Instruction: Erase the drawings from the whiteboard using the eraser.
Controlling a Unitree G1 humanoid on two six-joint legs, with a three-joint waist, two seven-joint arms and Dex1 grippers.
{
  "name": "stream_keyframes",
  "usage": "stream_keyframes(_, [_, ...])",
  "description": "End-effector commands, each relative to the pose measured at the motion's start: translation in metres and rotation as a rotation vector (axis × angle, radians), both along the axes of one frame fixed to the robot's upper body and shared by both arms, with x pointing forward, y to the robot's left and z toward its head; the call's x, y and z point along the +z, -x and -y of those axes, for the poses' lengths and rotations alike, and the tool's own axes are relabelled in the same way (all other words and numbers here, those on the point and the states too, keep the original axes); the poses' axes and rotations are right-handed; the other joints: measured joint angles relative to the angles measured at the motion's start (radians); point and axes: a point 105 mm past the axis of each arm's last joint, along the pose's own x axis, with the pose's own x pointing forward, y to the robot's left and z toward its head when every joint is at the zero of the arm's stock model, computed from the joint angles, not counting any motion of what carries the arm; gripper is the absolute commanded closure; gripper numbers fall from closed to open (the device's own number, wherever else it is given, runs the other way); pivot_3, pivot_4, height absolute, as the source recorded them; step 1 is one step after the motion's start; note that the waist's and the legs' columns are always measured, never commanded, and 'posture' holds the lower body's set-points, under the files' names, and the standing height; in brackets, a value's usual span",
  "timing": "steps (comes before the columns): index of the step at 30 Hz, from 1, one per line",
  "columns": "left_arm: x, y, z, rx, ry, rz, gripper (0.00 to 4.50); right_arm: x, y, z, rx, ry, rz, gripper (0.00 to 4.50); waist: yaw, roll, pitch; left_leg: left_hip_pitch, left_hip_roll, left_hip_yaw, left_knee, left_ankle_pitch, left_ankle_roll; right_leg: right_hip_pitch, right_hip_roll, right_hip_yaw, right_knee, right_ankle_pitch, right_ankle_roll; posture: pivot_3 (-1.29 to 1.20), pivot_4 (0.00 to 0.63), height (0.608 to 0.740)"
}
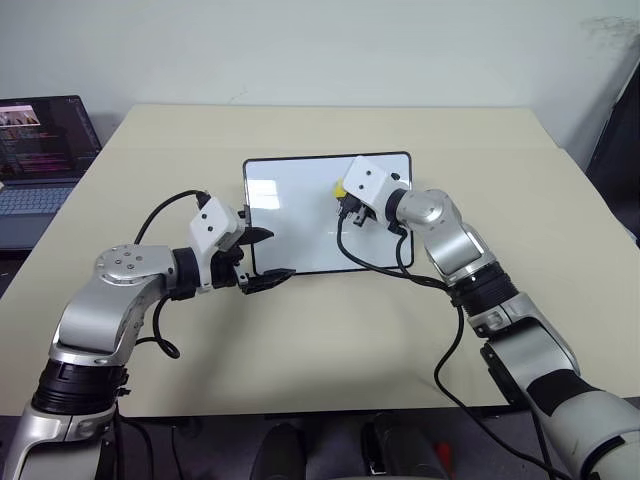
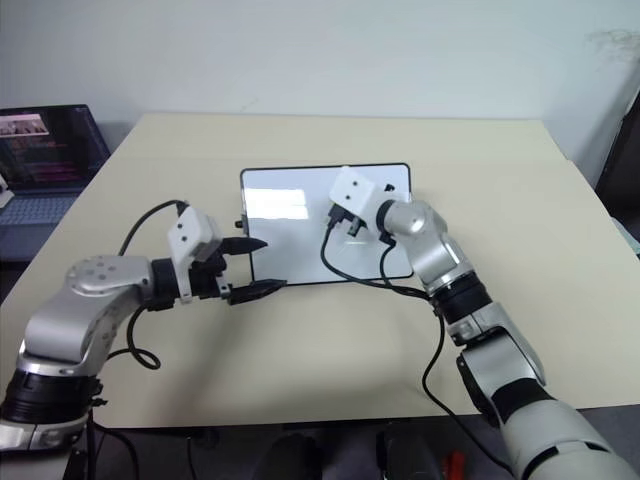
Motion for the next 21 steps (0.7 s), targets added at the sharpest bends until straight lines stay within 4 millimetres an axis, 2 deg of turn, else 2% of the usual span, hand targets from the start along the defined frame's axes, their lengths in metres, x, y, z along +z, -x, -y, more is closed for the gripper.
stream_keyframes(1, [0.015,0.004,0.0,-0.01,0.005,0.06,0.0,-0.033,0.008,0.008,0.039,0.091,-0.142,3.3,0.0,0.0,0.0,0.0,0.0,0.0,0.0,0.0,0.0,0.0,0.0,0.0,0.0,0.0,0.0,0.0,0.15,0.74])
stream_keyframes(2, [0.015,0.005,0.0,-0.009,0.005,0.06,0.0,-0.037,0.012,0.007,0.06,0.104,-0.161,3.3,0.001,0.0,0.0,0.0,0.0,0.0,0.0,0.0,0.0,0.0,0.0,0.0,0.0,0.0,0.0,0.0,0.15,0.74])
stream_keyframes(4, [0.015,0.005,-0.001,-0.005,0.004,0.059,0.0,-0.033,0.011,0.006,0.057,0.089,-0.14,3.3,0.0,0.0,0.0,0.001,0.0,-0.001,0.0,0.0,0.0,0.0,0.0,-0.001,0.0,0.0,0.001,0.0,0.15,0.74])
stream_keyframes(7, [0.014,0.005,0.0,-0.007,0.004,0.057,0.0,-0.003,-0.005,0.006,-0.022,0.008,-0.002,3.3,-0.001,0.0,0.0,0.002,0.0,0.0,0.0,0.0,0.0,0.0,0.001,0.0,0.001,-0.001,0.002,0.0,0.15,0.74])
stream_keyframes(10, [0.014,0.005,0.001,-0.011,0.004,0.057,0.0,0.007,-0.011,0.008,-0.051,-0.016,0.037,3.31,0.0,0.0,0.0,0.002,0.0,0.0,0.0,0.001,0.001,0.0,0.001,0.0,0.001,-0.001,0.003,0.0,0.15,0.74])
stream_keyframes(13, [0.015,0.005,0.001,-0.014,0.003,0.057,0.0,-0.001,-0.011,0.011,-0.046,0.008,0.008,3.31,0.001,0.0,0.0,0.002,0.0,0.0,0.0,0.001,0.001,0.0,0.001,0.0,0.001,-0.001,0.003,0.0,0.15,0.74])
stream_keyframes(17, [0.015,0.005,0.0,-0.017,0.002,0.054,0.0,-0.028,0.004,0.014,0.015,0.077,-0.111,3.31,0.005,0.0,0.0,0.001,0.0,0.0,0.0,0.001,0.001,0.0,0.0,0.0,0.0,0.0,0.001,0.0,0.15,0.74])
stream_keyframes(19, [0.015,0.005,0.0,-0.019,0.002,0.054,0.0,-0.032,0.009,0.015,0.031,0.085,-0.127,3.31,0.008,0.0,0.0,0.001,0.0,0.0,0.0,0.0,0.001,0.0,0.0,0.0,0.0,-0.001,0.001,0.0,0.15,0.74])
stream_keyframes(21, [0.015,0.005,0.001,-0.022,0.002,0.054,0.0,-0.024,0.008,0.015,0.02,0.049,-0.094,3.31,0.008,0.0,0.0,0.001,0.0,0.0,0.0,0.0,0.001,0.0,0.0,0.0,0.0,-0.001,0.001,0.0,0.15,0.74])
